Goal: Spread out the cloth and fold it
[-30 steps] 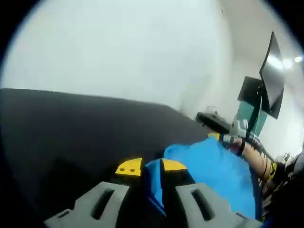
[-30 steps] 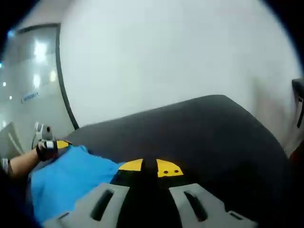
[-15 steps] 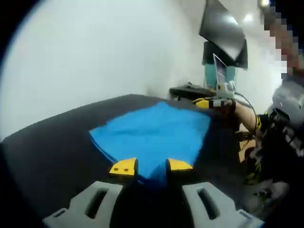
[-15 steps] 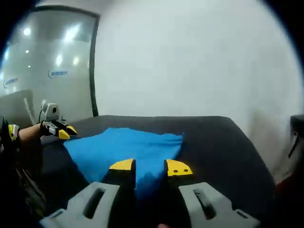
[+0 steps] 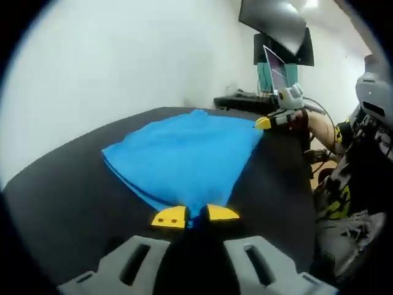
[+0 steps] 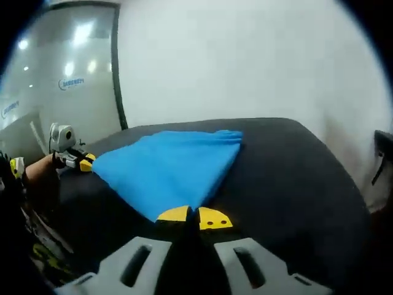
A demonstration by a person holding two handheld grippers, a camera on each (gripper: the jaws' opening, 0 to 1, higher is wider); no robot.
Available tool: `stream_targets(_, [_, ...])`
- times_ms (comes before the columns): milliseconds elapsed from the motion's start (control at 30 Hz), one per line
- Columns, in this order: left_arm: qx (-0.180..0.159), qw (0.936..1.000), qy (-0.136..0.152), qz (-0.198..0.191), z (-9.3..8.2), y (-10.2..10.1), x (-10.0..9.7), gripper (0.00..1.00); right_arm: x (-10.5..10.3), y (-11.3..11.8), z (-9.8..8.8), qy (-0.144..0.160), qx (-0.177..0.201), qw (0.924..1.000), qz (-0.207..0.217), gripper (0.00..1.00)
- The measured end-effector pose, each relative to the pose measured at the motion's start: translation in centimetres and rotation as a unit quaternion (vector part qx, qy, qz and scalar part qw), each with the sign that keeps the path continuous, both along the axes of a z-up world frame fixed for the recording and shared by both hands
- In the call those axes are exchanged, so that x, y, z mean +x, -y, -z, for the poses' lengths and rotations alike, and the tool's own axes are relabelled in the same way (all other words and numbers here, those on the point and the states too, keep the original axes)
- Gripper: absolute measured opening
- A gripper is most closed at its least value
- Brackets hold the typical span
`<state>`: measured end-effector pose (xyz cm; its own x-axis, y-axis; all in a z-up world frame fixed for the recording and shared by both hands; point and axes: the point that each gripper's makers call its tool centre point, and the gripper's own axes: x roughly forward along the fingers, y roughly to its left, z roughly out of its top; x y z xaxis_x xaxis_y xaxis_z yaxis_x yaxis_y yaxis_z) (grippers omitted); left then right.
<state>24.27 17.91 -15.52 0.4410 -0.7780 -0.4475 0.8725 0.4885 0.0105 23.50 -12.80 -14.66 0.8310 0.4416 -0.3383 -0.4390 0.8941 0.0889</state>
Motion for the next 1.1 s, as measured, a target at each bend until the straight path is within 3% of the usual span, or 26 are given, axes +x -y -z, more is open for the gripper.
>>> stream_targets(100, [0.016, 0.9998, 0.009, 0.006, -0.4, -0.8, -0.8, 0.03, -0.3, 0.1, -0.9, 0.016, -0.016, 0.9998, -0.002, 0.0])
stream_targets(200, [0.02, 0.9996, 0.02, 0.0, -0.8, -1.6, -1.0, 0.0, -1.0, 0.2, -1.1, 0.013, -0.033, 0.9994, -0.007, 0.0])
stream_targets(300, [0.024, 0.9996, 0.011, -0.01, 0.4, -1.7, -0.9, 0.0, -1.3, 0.2, -1.1, 0.013, -0.029, 0.9994, -0.008, 0.0])
stream_targets(367, [0.013, 0.9998, 0.014, -0.01, 0.4, -1.7, -0.8, 0.01, -1.0, 0.2, 0.1, 0.0, -0.035, 0.9994, -0.002, 0.0])
stream_targets(400, [0.005, 0.9999, 0.003, -0.014, 0.3, -1.8, -0.7, 0.01, -0.9, 0.0, 0.6, 0.0, -0.038, 0.9993, -0.001, 0.0])
stream_targets(467, [-0.005, 0.9996, -0.01, -0.025, 0.2, -2.3, -0.6, 0.05, -0.8, 0.3, 0.4, 0.018, -0.043, 0.9988, 0.013, 0.02])
stream_targets(533, [-0.013, 0.9994, -0.017, -0.027, 0.0, -3.0, -0.7, 0.13, -0.7, 1.6, 0.0, 0.037, -0.105, 0.9935, 0.025, 0.08])
stream_targets(567, [-0.03, 0.9988, -0.027, -0.028, -0.4, -3.3, -0.7, 0.16, -0.7, 2.3, -0.7, 0.053, -0.139, 0.9882, 0.035, 0.11])
stream_targets(600, [-0.071, 0.996, -0.029, -0.045, -1.5, -3.6, -0.2, 0.17, -0.6, 2.8, -1.5, 0.071, -0.174, 0.9811, 0.045, 0.1])
stream_targets(633, [-0.128, 0.9891, -0.027, -0.068, -3.3, -4.0, 0.7, 0.17, -0.5, 3.2, -3.1, 0.105, -0.201, 0.9721, 0.062, 0.1])
stream_targets(667, [-0.161, 0.9834, -0.027, -0.079, -4.4, -4.4, 1.2, 0.17, -0.4, 2.8, -4.8, 0.141, -0.209, 0.9656, 0.065, 0.1])
stream_targets(700, [-0.215, 0.9715, -0.026, -0.097, -6.2, -5.1, 2.1, 0.17, -0.4, 1.7, -6.3, 0.165, -0.198, 0.9647, 0.056, 0.1])
stream_targets(767, [-0.302, 0.9412, -0.006, -0.152, -9.4, -7.2, 4.7, 0.17, -0.7, -1.6, -8.1, 0.186, -0.139, 0.9725, 0.014, 0.1])
stream_targets(833, [-0.356, 0.9153, 0.005, -0.189, -10.9, -8.7, 6.5, 0.16, -1.6, -7.4, -9.5, 0.191, -0.043, 0.9775, -0.079, 0.11])
stream_targets(900, [-0.39, 0.8951, 0.013, -0.216, -11.4, -9.7, 7.9, 0.16, -1.8, -11.2, -8.3, 0.167, -0.034, 0.9768, -0.129, 0.11])
stream_targets(933, [-0.4, 0.8913, 0.018, -0.214, -11.4, -9.6, 8.2, 0.16, -1.8, -12.9, -7.1, 0.165, -0.078, 0.9707, -0.156, 0.12])
stream_targets(1000, [-0.398, 0.8936, 0.022, -0.207, -10.4, -9.3, 8.5, 0.16, -2.0, -16.2, -5.2, 0.179, -0.165, 0.9485, -0.203, 0.19])
stream_targets(1033, [-0.395, 0.8956, 0.032, -0.202, -9.7, -9.0, 8.6, 0.16, -2.3, -18.0, -4.6, 0.186, -0.188, 0.9382, -0.223, 0.22])
stream_targets(1067, [-0.386, 0.9005, 0.038, -0.197, -8.9, -8.8, 8.6, 0.16, -2.7, -19.7, -4.0, 0.195, -0.202, 0.9277, -0.246, 0.26])
stream_targets(1100, [-0.35, 0.915, 0.047, -0.195, -8.0, -8.7, 8.5, 0.16, -3.0, -21.3, -3.6, 0.206, -0.213, 0.9166, -0.268, 0.25])
